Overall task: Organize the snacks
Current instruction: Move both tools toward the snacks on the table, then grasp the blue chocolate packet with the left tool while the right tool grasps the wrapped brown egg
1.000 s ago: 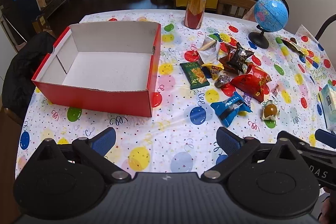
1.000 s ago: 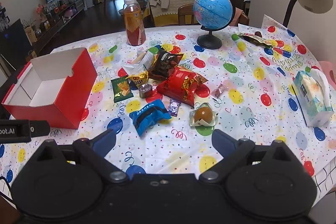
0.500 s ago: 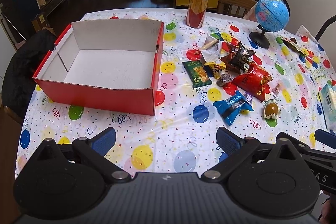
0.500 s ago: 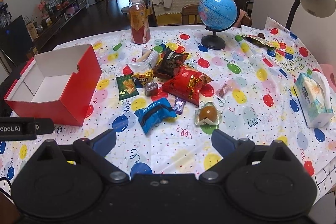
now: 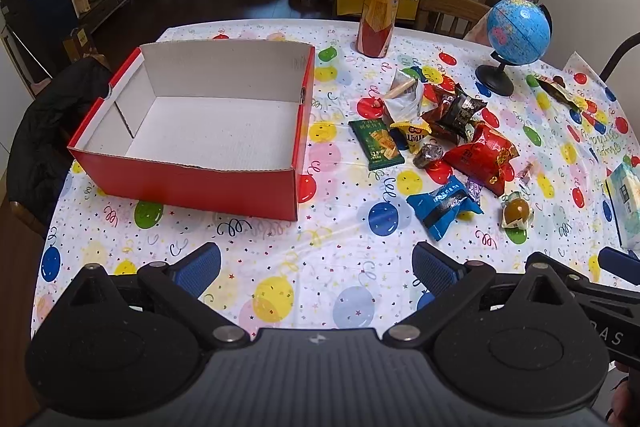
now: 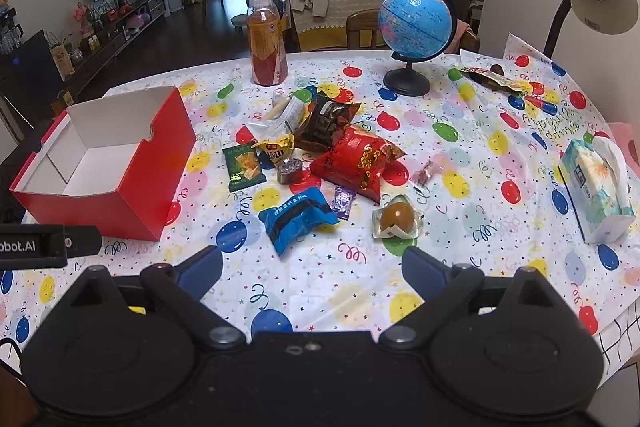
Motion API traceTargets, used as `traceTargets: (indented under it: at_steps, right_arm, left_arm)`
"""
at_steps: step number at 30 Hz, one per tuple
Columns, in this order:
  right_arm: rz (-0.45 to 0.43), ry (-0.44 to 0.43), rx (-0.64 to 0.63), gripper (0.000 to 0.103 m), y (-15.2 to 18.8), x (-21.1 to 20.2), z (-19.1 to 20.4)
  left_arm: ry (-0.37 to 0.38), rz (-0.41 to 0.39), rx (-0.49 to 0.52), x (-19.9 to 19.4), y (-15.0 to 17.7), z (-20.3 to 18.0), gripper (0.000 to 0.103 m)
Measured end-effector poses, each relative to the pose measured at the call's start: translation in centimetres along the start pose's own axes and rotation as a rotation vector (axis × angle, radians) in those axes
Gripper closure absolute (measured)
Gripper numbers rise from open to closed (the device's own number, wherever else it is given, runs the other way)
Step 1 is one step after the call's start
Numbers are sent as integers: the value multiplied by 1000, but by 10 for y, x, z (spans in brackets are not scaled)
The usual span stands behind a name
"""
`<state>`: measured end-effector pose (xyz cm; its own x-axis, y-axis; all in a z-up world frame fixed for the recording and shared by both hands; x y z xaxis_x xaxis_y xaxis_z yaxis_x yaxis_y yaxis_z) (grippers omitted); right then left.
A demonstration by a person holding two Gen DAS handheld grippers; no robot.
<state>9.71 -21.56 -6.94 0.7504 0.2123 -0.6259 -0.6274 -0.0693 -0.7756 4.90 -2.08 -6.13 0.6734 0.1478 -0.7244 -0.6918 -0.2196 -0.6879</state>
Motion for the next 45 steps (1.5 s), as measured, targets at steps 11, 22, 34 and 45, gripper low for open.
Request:
traceTargets:
  at_steps: [11,22,34,45]
  right_arm:
    - [-23,-13,-7,8,-6,-4,0]
    - [-44,-18,-3,8,-11,-8,-4]
    - [-62,-44,7,7,-15,-7,-13]
    - [-62,-36,61,11,-21,11,-34]
  left_arm:
    - [-8,-22,-3,-6,-5,-1,0]
    - [-13,-35,-1,-10,-7,-5,0]
    - [-48,-58,6,-18,-11,-13,0]
    - [-42,-61,59,2,-29,-29,0]
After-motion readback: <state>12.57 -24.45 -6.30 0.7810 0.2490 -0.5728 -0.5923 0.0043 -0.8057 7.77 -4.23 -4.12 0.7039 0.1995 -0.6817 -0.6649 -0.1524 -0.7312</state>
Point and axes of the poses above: each gripper's, at about its wrist camera, not at the fingertips, and x roughly the way its jaws point, z to its left, y to its underside, the point moved 9 cm from there along x, roughly the way its jaws point, and after that the axes turned 10 degrees about -z, right-handed, at the moved point
